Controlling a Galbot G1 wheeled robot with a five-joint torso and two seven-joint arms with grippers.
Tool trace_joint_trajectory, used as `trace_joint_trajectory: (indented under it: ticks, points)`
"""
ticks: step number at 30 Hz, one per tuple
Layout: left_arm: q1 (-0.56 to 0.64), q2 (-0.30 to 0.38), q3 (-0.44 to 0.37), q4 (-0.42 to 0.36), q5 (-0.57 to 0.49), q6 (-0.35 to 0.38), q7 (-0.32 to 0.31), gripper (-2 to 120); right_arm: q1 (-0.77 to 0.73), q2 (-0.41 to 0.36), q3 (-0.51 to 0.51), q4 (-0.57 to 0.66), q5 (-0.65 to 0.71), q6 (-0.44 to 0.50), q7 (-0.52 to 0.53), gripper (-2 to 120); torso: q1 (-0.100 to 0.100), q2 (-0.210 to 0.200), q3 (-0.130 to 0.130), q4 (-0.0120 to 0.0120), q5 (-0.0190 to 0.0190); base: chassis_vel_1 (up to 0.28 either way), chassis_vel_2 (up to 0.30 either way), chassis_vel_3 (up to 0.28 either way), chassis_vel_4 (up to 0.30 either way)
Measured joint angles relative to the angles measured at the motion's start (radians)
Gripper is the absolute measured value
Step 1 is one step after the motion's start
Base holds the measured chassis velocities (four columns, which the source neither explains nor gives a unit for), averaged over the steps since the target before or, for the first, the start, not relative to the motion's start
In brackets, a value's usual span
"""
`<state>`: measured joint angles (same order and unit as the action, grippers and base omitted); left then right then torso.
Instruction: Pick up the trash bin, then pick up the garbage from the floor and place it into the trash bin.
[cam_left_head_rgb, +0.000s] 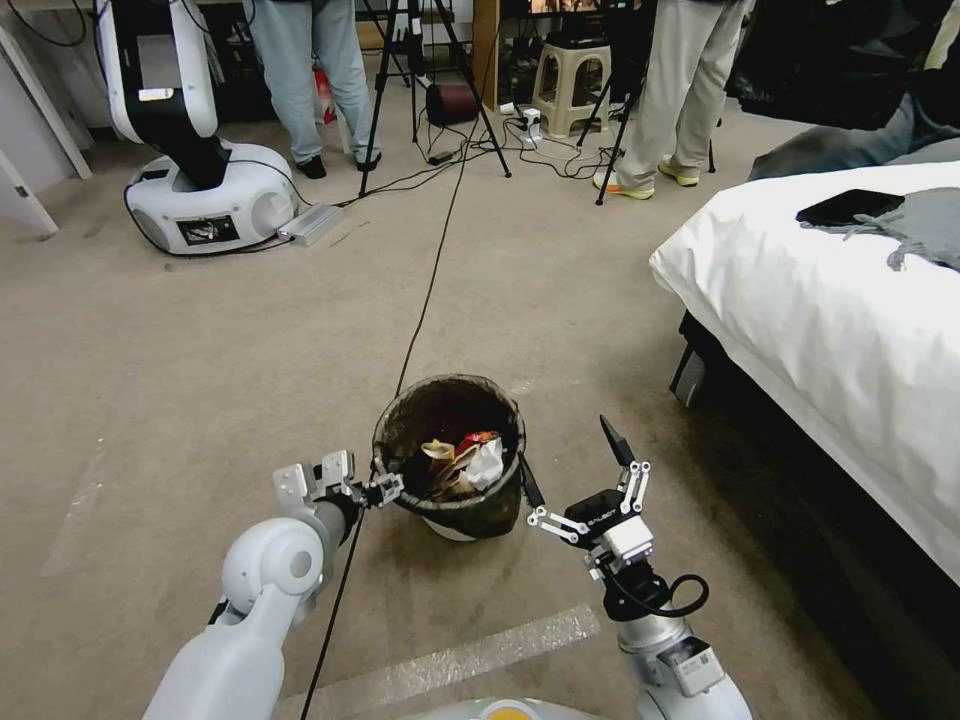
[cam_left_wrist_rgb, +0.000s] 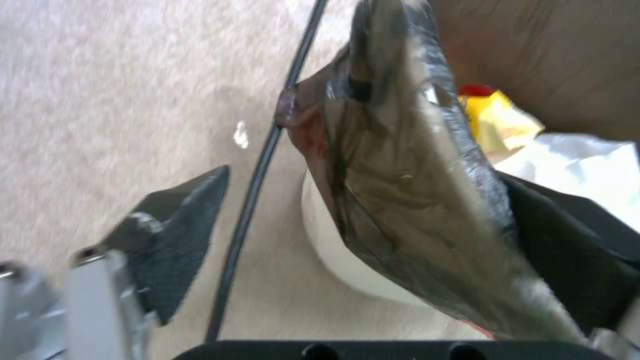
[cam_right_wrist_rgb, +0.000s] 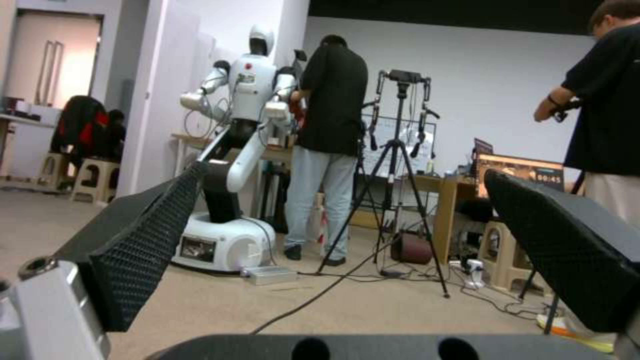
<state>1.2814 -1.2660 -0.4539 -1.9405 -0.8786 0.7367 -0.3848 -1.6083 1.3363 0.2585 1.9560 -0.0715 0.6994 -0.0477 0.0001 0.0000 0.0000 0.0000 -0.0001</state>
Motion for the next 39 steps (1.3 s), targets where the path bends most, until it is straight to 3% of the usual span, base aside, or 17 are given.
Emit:
trace_joint_trajectory:
  ticks: [9, 15, 21, 23, 24, 26, 27, 29, 30, 32, 33, 36, 37, 39]
  points:
    - [-0.023, 0.004, 0.001, -0.009, 0.005, -0.002, -0.001, 112, -0.006, 0.004, -0.004, -0.005, -0.002, 0.008, -0.011, 100, 0.0, 0.0, 0.0, -0.0001, 0.0, 0.0, 0.0, 0.0, 0.0]
    - [0.037, 0.009, -0.007, -0.065, 0.106, -0.046, 0.029, 115, 0.006, 0.013, -0.002, -0.001, -0.004, -0.001, 0.035, 100, 0.0, 0.0, 0.0, 0.0003, 0.0002, 0.0, 0.0, 0.0, 0.0]
    - [0.125, -0.013, -0.017, -0.154, 0.258, -0.14, 0.053, 111, 0.017, 0.022, -0.004, 0.011, -0.005, -0.023, 0.084, 100, 0.0, 0.0, 0.0, 0.0, 0.0, 0.0, 0.0, 0.0, 0.0]
    - [0.181, -0.043, -0.024, -0.175, 0.422, -0.295, 0.077, 107, 0.024, 0.025, -0.004, 0.022, -0.006, -0.041, 0.115, 100, 0.0, 0.0, 0.0, -0.0001, 0.0001, 0.0, 0.0, 0.0, 0.0]
    - [0.181, -0.043, -0.024, -0.175, 0.422, -0.295, 0.077, 107, 0.024, 0.025, -0.004, 0.022, -0.006, -0.041, 0.115, 100, 0.0, 0.0, 0.0, -0.0001, 0.0001, 0.0, 0.0, 0.0, 0.0]
    - [0.256, -0.083, -0.035, -0.177, 0.637, -0.492, 0.102, 102, 0.029, 0.03, -0.006, 0.04, -0.006, -0.074, 0.17, 100, 0.0, 0.0, 0.0, 0.0001, 0.0002, 0.0, 0.0, 0.0, 0.0]
    - [0.285, -0.097, -0.036, -0.176, 0.687, -0.549, 0.101, 101, 0.029, 0.032, -0.006, 0.046, -0.007, -0.087, 0.188, 100, 0.0, 0.0, 0.0, 0.0002, 0.0001, 0.0, 0.0, 0.0, 0.0]
    - [0.301, -0.105, -0.037, -0.175, 0.713, -0.578, 0.101, 101, 0.029, 0.033, -0.005, 0.049, -0.007, -0.091, 0.194, 100, 0.0, 0.0, 0.0, 0.0002, 0.0002, 0.0, 0.0, 0.0, 0.0]
    - [0.326, -0.117, -0.038, -0.173, 0.748, -0.621, 0.1, 100, 0.028, 0.035, -0.002, 0.054, -0.012, -0.1, 0.204, 100, 0.0, 0.0, 0.0, 0.0002, 0.0002, 0.0, 0.0, 0.0, 0.0]
    - [0.375, -0.142, -0.039, -0.153, 0.826, -0.781, 0.091, 100, 0.02, 0.041, 0.009, 0.057, -0.026, -0.111, 0.212, 100, 0.0, 0.0, 0.0, -0.0001, 0.0004, 0.0, 0.0, 0.0, 0.0]
    - [0.375, -0.142, -0.039, -0.153, 0.826, -0.781, 0.091, 100, 0.02, 0.041, 0.009, 0.057, -0.026, -0.111, 0.212, 100, 0.0, 0.0, 0.0, -0.0001, 0.0004, 0.0, 0.0, 0.0, 0.0]
    - [0.408, -0.177, -0.042, -0.107, 0.891, -0.934, 0.073, 100, 0.014, 0.047, 0.018, 0.046, -0.035, -0.116, 0.216, 100, 0.0, 0.0, 0.0, 0.0001, 0.0003, 0.0, 0.0, 0.0, 0.0]
    - [0.408, -0.177, -0.042, -0.107, 0.891, -0.934, 0.073, 100, 0.014, 0.047, 0.018, 0.046, -0.035, -0.116, 0.216, 100, 0.0, 0.0, 0.0, 0.0001, 0.0003, 0.0, 0.0, 0.0, 0.0]
    - [0.428, -0.187, -0.032, -0.068, 0.9, -1.007, 0.05, 100, 0.01, 0.05, 0.029, 0.034, -0.038, -0.116, 0.218, 100, 0.0, 0.0, 0.0, 0.0, -0.0001, 0.0, 0.0, 0.0, 0.0]
